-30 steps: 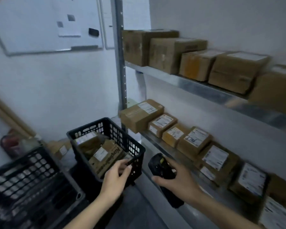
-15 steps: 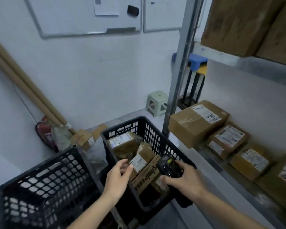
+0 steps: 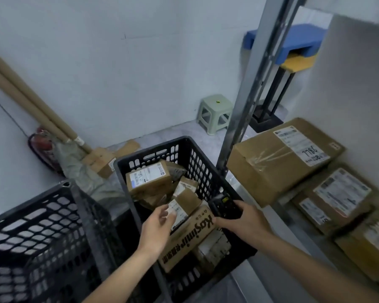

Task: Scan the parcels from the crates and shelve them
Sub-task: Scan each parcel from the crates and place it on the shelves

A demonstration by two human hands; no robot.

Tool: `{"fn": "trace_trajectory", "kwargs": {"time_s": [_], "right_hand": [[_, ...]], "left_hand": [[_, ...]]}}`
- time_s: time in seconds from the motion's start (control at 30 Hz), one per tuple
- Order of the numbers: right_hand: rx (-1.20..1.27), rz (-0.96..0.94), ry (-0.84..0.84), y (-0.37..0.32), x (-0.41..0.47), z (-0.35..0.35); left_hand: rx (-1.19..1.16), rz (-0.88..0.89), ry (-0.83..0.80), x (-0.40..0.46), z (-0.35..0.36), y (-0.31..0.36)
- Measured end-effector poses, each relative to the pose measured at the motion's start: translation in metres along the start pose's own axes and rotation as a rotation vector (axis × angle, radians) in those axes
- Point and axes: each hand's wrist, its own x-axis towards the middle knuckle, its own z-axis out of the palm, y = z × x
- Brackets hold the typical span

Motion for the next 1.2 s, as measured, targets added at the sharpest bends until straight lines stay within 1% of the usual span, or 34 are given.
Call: {"fn": "trace_trajectory", "kwargs": {"time_s": [0.17, 0.3, 0.37, 0.5, 0.7, 0.77, 0.87, 1.07, 1.2], "right_hand": [[-0.005, 0.089, -0.061, 0.023, 0.027, 0.016], [0.018, 0.153, -0.069, 0.033, 0.043, 0.024], [0.026, 0.165, -0.056, 0.036, 0.047, 0.026], [0.069, 0.200, -0.059, 0.043, 0.052, 0.031], [0.203, 0.237, -0.091, 0.045, 0.059, 0.038], [0.268, 0.234, -0.084, 0.048, 0.060, 0.040], [0.290, 0.225, -0.058, 0.050, 0.064, 0.042], [0.357, 0.140, -0.111, 0.038, 0.068, 0.042], [0.356, 0.144, -0.119, 0.041, 0.072, 0.039]], "left_hand": [[0.095, -0.032, -0.044, 0.010, 0.021, -0.028], [0.200, 0.009, -0.133, 0.013, 0.034, -0.040], [0.229, 0.025, -0.143, 0.016, 0.039, -0.042], [0.275, 0.034, -0.137, 0.020, 0.044, -0.048], [0.256, 0.038, -0.202, 0.022, 0.049, -0.050], [0.250, 0.043, -0.196, 0.022, 0.050, -0.049], [0.241, 0.053, -0.186, 0.023, 0.049, -0.049], [0.277, 0.057, -0.155, 0.025, 0.051, -0.046], [0.310, 0.059, -0.137, 0.028, 0.058, -0.046]]}}
